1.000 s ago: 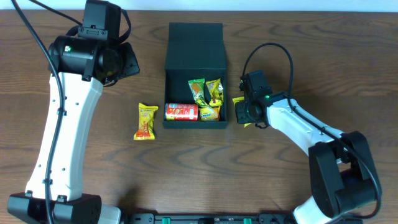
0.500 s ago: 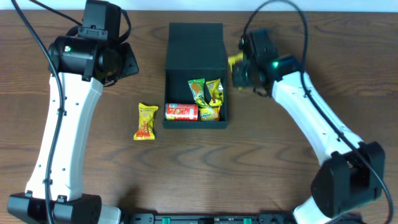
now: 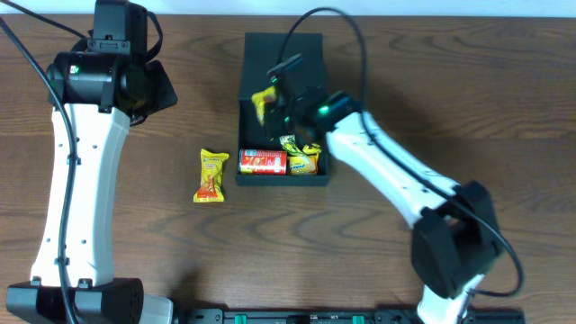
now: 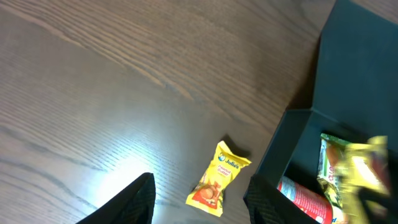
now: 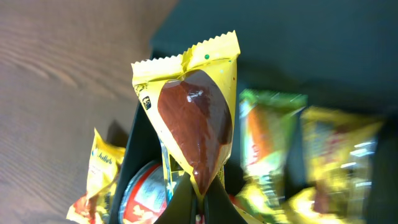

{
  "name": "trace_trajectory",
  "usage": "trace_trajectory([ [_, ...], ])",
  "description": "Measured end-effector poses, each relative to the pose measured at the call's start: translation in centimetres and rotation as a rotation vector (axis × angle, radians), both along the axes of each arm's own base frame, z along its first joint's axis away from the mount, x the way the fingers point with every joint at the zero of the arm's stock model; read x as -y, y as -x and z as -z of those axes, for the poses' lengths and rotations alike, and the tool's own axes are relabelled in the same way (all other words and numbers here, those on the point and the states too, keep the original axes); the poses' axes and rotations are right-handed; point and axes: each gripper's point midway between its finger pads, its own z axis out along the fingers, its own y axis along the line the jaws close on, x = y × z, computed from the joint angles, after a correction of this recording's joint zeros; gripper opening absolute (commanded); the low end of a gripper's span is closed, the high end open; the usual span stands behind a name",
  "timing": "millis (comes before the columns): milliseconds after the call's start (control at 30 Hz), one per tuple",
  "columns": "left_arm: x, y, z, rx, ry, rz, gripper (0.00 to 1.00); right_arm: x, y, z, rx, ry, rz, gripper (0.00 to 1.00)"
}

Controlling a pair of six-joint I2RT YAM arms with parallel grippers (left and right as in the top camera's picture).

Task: Pack container
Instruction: 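Lower the candy packet into the box and open the right gripper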

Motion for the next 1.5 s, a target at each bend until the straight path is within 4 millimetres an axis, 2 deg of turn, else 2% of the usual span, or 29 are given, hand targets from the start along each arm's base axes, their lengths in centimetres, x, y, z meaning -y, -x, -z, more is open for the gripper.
trace_trajectory([
  [167, 0.0, 0.2, 0.1, -0.007, 0.000, -0.001, 0.50, -1.3, 1.0, 2.2, -0.058, 0.010, 0.064, 0.02],
  [433, 0.0, 0.1, 0.0, -0.004, 0.001, -0.001, 0.53, -0.4, 0.3, 3.0, -0.027, 0.053, 0.228, 0.02],
  [667, 0.2, -0.2, 0.0, 0.006, 0.012, 0.004, 0.53, -0.3, 0.2, 6.1, -0.069, 0.087, 0.258, 0.02],
  [900, 0.4, -0.4, -0.1, 0.017, 0.021, 0.011, 0.69, -0.6, -0.1, 6.8, -0.069, 0.080, 0.265, 0.02],
  [1100, 0.4, -0.5, -0.2, 0.019, 0.022, 0.009, 0.71, -0.3, -0.4, 8.2, -0.065, 0.104, 0.279, 0.02],
  [1500, 0.4, -0.6, -0.3, 0.028, 0.023, 0.009, 0.72, 1.8, -1.2, 8.7, -0.065, 0.152, 0.326, 0.02],
])
